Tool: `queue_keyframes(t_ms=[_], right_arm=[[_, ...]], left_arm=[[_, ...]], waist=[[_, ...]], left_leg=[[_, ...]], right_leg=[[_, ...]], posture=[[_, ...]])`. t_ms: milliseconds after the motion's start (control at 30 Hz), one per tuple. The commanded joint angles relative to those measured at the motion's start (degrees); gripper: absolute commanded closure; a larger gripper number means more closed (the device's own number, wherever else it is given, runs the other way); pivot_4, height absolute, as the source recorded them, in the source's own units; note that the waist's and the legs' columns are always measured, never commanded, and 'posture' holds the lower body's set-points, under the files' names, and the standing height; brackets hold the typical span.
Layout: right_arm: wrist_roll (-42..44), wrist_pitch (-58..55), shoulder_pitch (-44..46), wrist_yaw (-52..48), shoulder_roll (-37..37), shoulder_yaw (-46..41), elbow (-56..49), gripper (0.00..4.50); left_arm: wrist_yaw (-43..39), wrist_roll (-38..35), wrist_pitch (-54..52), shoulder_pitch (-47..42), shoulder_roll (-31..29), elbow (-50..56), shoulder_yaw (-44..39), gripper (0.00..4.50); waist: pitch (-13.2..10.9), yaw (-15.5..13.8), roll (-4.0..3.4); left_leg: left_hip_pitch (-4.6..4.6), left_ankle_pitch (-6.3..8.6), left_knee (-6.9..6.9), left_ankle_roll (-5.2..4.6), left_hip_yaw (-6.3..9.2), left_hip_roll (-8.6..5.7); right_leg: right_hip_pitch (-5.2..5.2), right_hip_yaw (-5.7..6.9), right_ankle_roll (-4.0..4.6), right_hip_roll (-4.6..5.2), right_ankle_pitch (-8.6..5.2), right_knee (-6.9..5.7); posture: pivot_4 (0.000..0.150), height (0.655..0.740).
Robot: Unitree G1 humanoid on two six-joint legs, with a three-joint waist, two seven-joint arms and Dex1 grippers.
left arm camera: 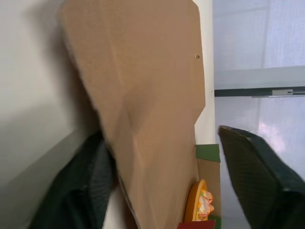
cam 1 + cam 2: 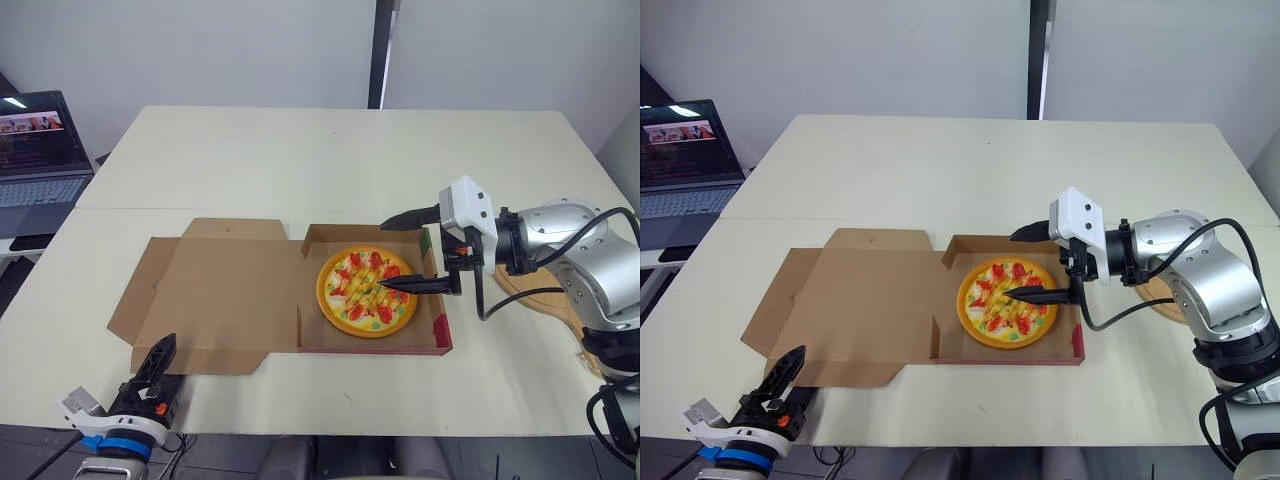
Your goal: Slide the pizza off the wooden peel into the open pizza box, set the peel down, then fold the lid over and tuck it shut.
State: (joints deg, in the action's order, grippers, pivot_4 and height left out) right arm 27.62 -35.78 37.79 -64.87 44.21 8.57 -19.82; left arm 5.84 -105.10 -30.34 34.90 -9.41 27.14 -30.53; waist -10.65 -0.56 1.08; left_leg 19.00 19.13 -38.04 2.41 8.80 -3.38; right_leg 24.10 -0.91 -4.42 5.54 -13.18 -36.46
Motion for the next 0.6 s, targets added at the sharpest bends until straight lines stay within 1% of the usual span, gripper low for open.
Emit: queue_keyframes(t_ms=[33, 167, 233, 267, 600], right_arm=[[-0.04, -0.06, 1.28, 0.15, 0.77, -0.92, -1.61, 0.00], [-0.24, -0.03, 1.24, 0.36, 0.95, -0.93, -1.54, 0.00], [-0.36, 0.09, 1.22, 0.44, 0.98, -0.94, -1.46, 0.00], [-0.48, 0.21, 1.26, 0.48, 0.97, -0.92, -1.33, 0.00], [-3.57, 0.54, 1.79, 2.32, 0.34, 0.08, -0.31, 0.00]], left_arm=[[1.03, -0.21, 1.81, 0.33, 0.56, 3.80, 0.43, 2.38], [1.70, -0.05, 3.15, 1.25, 1.45, 5.67, 1.02, 3.57], [1.93, 0.04, 3.77, 1.89, 1.80, 6.66, 1.28, 4.25], [2.10, 0.14, 3.95, 2.18, 1.92, 7.12, 1.41, 4.47], [3.36, 1.55, 5.93, 2.85, 1.16, 9.75, 2.51, 4.47]], waist=[[0.00, 0.01, 0.00], [0.00, 0.00, 0.00], [0.00, 0.00, 0.00], [0.00, -0.01, 0.01], [-0.01, -0.06, 0.01]], left_leg=[[0.01, -0.01, 0.00, 0.02, 0.00, 0.00], [0.06, -0.06, 0.02, 0.13, -0.02, 0.01], [0.10, -0.07, 0.04, 0.13, -0.05, 0.05], [0.12, -0.07, 0.05, 0.13, -0.05, 0.06], [0.17, -0.05, 0.05, 0.12, -0.10, 0.06]], right_leg=[[0.00, 0.00, 0.00, 0.00, 0.00, 0.03], [-0.01, 0.00, -0.01, -0.01, 0.06, 0.20], [-0.01, 0.00, -0.01, -0.05, 0.14, 0.37], [-0.01, 0.00, -0.01, -0.05, 0.15, 0.41], [0.00, -0.02, -0.02, -0.06, 0.15, 0.48]], posture=[[0.150, 0.7400], [0.150, 0.7400], [0.150, 0.7400], [0.150, 0.7400], [0.150, 0.7400]])
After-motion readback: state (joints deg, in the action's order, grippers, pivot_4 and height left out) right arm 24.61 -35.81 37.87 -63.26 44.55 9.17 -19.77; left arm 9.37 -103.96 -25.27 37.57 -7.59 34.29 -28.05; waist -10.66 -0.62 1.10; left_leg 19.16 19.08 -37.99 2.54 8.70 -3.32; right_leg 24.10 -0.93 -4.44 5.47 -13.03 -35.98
